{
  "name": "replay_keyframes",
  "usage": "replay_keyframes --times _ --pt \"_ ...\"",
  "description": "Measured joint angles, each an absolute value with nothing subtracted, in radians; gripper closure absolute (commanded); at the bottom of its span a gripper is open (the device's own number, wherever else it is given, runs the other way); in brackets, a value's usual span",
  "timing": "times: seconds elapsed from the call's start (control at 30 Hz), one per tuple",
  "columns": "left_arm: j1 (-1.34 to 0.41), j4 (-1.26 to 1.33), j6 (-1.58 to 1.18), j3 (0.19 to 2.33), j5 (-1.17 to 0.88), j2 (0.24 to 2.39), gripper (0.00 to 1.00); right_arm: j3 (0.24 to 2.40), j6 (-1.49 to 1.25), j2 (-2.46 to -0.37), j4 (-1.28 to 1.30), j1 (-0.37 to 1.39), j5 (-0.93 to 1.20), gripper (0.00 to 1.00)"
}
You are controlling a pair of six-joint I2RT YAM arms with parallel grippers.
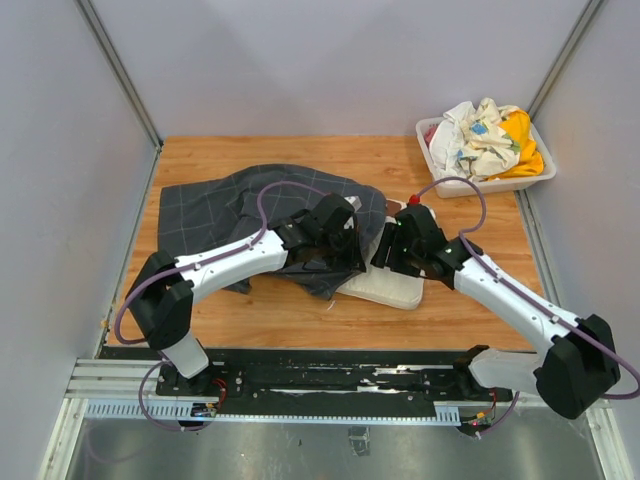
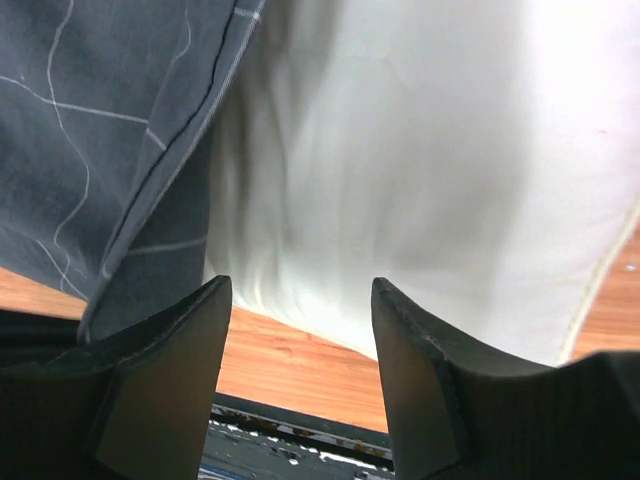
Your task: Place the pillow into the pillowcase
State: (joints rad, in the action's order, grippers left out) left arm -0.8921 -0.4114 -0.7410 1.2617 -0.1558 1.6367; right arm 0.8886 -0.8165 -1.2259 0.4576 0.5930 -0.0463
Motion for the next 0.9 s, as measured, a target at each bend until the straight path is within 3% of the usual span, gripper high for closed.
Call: replay_keyframes --times 0.2,0.4,0.47,0.5,0.6,0.73,0.9 --pt "-0.892 -0.401 -0.741 1.262 -0.16 1.651 1.0 0.833 -0.791 -1.154 0.476 0.593 -0.055 0.38" --pt "-0.892 -0.39 -0.742 1.261 -0.173 1.667 1.0 0.811 -0.786 -1.248 0.471 0.595 -0.084 0.36" --pt "-0.892 -0.39 -0.742 1.261 -0.174 1.667 1.0 0.812 -0.785 -1.294 0.453 0.595 -0.095 0.43" --pt "-0.892 -0.39 -0.742 1.261 -0.175 1.667 1.0 0.814 -0.785 -1.324 0.441 0.596 -0.097 0.52" --pt "-0.892 -0.39 -0.743 1.261 -0.177 1.668 1.0 0.848 -0.785 -1.438 0.412 0.596 -0.09 0.95" --pt "-0.892 -0.388 -0.746 1.261 -0.18 1.668 1.0 0.902 -0.783 -1.544 0.369 0.598 -0.047 0.99" --pt "-0.889 -0.405 -0.745 1.273 -0.179 1.67 1.0 0.886 -0.786 -1.484 0.335 0.597 -0.003 0.99"
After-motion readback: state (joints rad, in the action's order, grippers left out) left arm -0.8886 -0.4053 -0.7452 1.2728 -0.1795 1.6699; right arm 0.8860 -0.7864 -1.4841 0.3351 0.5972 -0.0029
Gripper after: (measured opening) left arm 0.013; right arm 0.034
